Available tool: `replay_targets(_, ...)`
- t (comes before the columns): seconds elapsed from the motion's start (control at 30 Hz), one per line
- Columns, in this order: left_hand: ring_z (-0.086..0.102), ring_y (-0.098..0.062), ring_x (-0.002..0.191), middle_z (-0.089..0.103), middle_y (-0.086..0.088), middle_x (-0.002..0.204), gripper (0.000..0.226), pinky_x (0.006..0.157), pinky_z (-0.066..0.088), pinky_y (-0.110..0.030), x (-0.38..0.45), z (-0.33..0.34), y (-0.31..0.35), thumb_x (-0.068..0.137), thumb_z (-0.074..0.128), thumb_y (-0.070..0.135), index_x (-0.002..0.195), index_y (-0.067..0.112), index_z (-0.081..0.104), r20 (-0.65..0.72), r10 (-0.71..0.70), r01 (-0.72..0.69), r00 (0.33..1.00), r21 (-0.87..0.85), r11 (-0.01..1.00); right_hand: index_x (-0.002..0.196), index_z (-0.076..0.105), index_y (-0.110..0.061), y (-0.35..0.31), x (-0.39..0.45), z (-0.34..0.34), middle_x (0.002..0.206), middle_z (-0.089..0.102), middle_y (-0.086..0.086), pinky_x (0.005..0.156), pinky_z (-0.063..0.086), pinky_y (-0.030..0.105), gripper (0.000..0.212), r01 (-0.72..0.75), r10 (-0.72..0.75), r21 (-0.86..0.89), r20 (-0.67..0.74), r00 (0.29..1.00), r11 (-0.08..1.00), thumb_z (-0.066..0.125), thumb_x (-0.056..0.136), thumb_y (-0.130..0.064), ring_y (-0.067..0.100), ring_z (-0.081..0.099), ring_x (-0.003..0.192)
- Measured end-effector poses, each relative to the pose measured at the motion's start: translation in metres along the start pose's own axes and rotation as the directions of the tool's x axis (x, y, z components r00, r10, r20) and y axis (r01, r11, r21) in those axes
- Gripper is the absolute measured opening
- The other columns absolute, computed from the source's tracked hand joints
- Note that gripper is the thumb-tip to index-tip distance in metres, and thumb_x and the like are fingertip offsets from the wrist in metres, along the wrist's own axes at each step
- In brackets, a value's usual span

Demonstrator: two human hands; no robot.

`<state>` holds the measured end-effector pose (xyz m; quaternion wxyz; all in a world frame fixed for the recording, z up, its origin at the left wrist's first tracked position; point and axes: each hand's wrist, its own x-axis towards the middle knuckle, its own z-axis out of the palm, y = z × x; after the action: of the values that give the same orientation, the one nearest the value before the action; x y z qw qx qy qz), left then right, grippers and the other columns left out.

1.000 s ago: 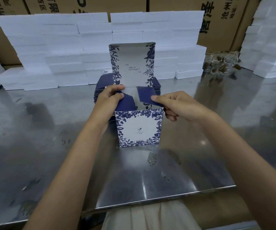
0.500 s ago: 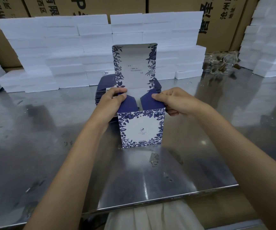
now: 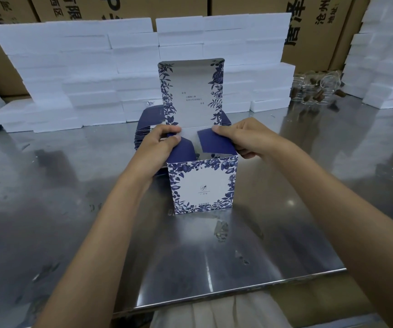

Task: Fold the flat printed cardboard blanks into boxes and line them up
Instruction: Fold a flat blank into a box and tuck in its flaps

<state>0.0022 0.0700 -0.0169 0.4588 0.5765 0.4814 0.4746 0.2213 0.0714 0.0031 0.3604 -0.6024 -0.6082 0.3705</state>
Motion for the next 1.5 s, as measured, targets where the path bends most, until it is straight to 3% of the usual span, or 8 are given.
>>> replay_targets(0.17,0.067,-0.015,0.098,0.066,-0.002,0.119,0.011,0.096,0.052,-0.037,0.0,0.001,0.002,0.097,0.064,0.02,0.104,0.028,0.067,0.01,-0.005,0.005,1.0,-0.022,1.0,0.085,0.057,-0.018,0.009,0.006,0.008,0.059,0.047,0.001,0.051,0.034,0.022,0.025,0.015,-0.013,0.097,-0.021,1.0,0.995,0.062,0.098,-0.04,0.018,0.044,0.054)
replay_targets(0.4,0.069,-0.013,0.081,0.069,0.0,0.106,0.037,0.069,0.056,-0.03,-0.003,0.009,-0.002,0.093,0.067,0.012,0.115,0.031,0.044,-0.149,0.076,-0.099,0.986,-0.155,0.983,0.077,0.054,-0.02,0.0,0.009,0.001,0.055,0.043,-0.004,0.046,0.03,0.022,0.026,-0.014,0.016,0.047,-0.044,0.999,0.999,0.065,0.091,-0.039,0.013,0.037,0.045)
replay_targets(0.53,0.07,-0.024,0.099,0.069,-0.009,0.116,0.056,0.086,0.059,-0.04,-0.003,0.011,-0.002,0.095,0.065,0.011,0.135,0.042,0.041,-0.145,0.098,-0.123,0.985,-0.175,0.977,0.098,0.063,-0.015,-0.006,0.005,-0.004,0.089,0.065,-0.001,0.067,0.048,0.029,0.027,0.134,-0.046,0.378,-0.232,0.972,0.916,0.057,0.079,-0.033,0.014,0.058,0.073)
replay_targets(0.67,0.069,-0.018,0.086,0.07,-0.008,0.107,0.03,0.078,0.056,-0.036,-0.004,0.012,-0.003,0.099,0.054,0.012,0.11,0.04,0.059,-0.185,0.106,-0.128,0.977,-0.106,0.986,0.086,0.076,-0.019,-0.004,0.004,-0.007,0.098,0.074,-0.002,0.092,0.042,0.037,0.042,0.175,-0.103,0.648,-0.148,0.984,0.742,0.04,0.099,-0.035,0.015,0.063,0.095)
replay_targets(0.9,0.067,-0.005,0.074,0.073,0.013,0.087,0.014,0.056,0.048,-0.018,-0.001,-0.001,-0.002,0.093,0.06,0.023,0.084,0.027,0.072,-0.144,0.033,-0.047,0.989,-0.093,0.995,0.066,0.061,-0.019,0.004,0.001,-0.002,0.098,0.076,0.002,0.106,0.047,0.045,0.032,0.087,-0.076,0.104,-0.114,0.991,0.991,0.071,0.091,-0.036,0.021,0.066,0.1)
replay_targets(1.03,0.061,-0.008,0.072,0.068,0.01,0.082,0.008,0.052,0.045,-0.016,0.012,-0.004,0.009,0.088,0.067,0.015,0.086,0.023,0.067,-0.076,0.011,-0.007,0.997,0.062,0.998,0.084,0.057,-0.021,-0.011,0.003,0.003,0.091,0.067,0.004,0.067,0.043,0.026,0.019,0.102,-0.088,0.131,-0.109,0.99,0.986,0.075,0.085,-0.019,0.02,0.056,0.082)
replay_targets(1.23,0.06,-0.021,0.078,0.07,-0.002,0.086,0.02,0.069,0.045,-0.031,0.024,0.009,0.035,0.075,0.073,0.029,0.091,0.016,0.073,-0.016,-0.194,0.194,0.981,0.193,0.962,0.096,0.075,-0.004,-0.035,0.014,0.016,0.098,0.077,0.015,0.075,0.048,0.031,0.032,-0.061,0.061,0.019,0.001,0.998,0.998,0.081,0.08,-0.031,0.018,0.064,0.077)
replay_targets(1.5,0.073,-0.014,0.073,0.079,0.001,0.086,0.01,0.068,0.059,-0.028,0.027,0.018,0.021,0.08,0.078,0.019,0.089,0.017,0.078,-0.028,-0.254,0.253,0.967,-0.045,0.966,0.084,0.076,-0.016,-0.025,0.014,0.024,0.07,0.073,-0.004,0.045,0.046,0.013,0.006,-0.065,0.076,0.226,-0.038,0.996,0.972,0.08,0.085,-0.02,0.005,0.065,0.049)
